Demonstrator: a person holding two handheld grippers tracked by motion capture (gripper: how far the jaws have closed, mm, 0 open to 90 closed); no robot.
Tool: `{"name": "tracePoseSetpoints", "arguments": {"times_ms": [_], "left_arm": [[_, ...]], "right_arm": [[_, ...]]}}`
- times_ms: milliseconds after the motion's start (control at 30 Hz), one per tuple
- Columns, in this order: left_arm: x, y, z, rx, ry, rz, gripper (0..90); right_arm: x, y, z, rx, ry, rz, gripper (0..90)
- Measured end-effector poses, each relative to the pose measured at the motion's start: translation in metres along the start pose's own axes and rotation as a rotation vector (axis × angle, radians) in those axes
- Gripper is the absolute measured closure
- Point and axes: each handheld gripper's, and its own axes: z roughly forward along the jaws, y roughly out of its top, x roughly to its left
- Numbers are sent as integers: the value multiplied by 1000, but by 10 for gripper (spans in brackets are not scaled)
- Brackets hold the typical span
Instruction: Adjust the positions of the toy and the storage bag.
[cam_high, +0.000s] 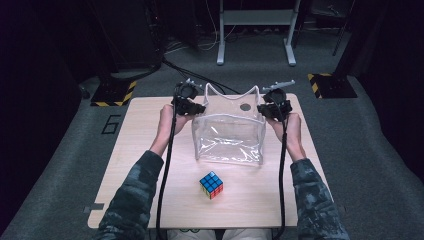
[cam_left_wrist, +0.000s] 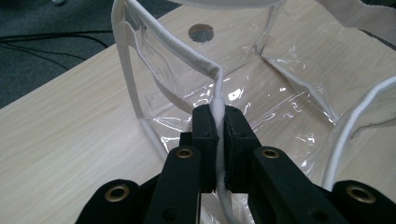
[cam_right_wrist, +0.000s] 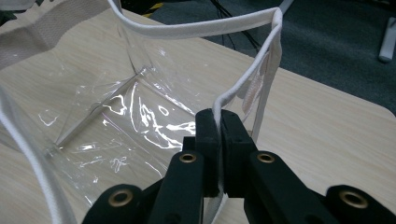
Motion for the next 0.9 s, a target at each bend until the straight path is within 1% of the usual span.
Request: {"name": "tracePoseSetpoints", "arguments": {"times_ms": [67, 100, 167, 233, 300, 333, 433, 533, 600, 767, 900], "left_arm": [[5, -5, -4, -2, 10, -11, 853], [8, -8, -8, 5, 16, -12, 853], [13, -13, -12, -1, 27, -24, 853], [18, -17, -17, -3, 30, -29, 853], [23, -21, -19, -6, 37, -38, 852], [25, -22, -20, -6, 40, -36, 853], [31, -27, -22, -2, 47, -52, 852], [34, -32, -20, -5, 51, -69, 852], [36, -33, -20, -9, 52, -79, 851], [35, -33, -21, -3, 62, -80, 851], [35, -34, -21, -11, 71, -86, 848]], "right_arm": [[5, 4, 4, -3, 6, -9, 874], [6, 5, 6, -4, 9, -8, 873], [14, 12, 12, -12, 21, -18, 874], [17, 14, 13, -14, 23, -20, 874], [22, 18, 17, -15, 28, -32, 874], [25, 20, 20, -17, 27, -45, 874], [30, 23, 26, -8, 35, -49, 875], [33, 24, 31, -9, 45, -57, 875], [34, 25, 33, -10, 46, -53, 875], [32, 25, 33, -12, 39, -54, 874], [32, 26, 33, -8, 47, -53, 873]]}}
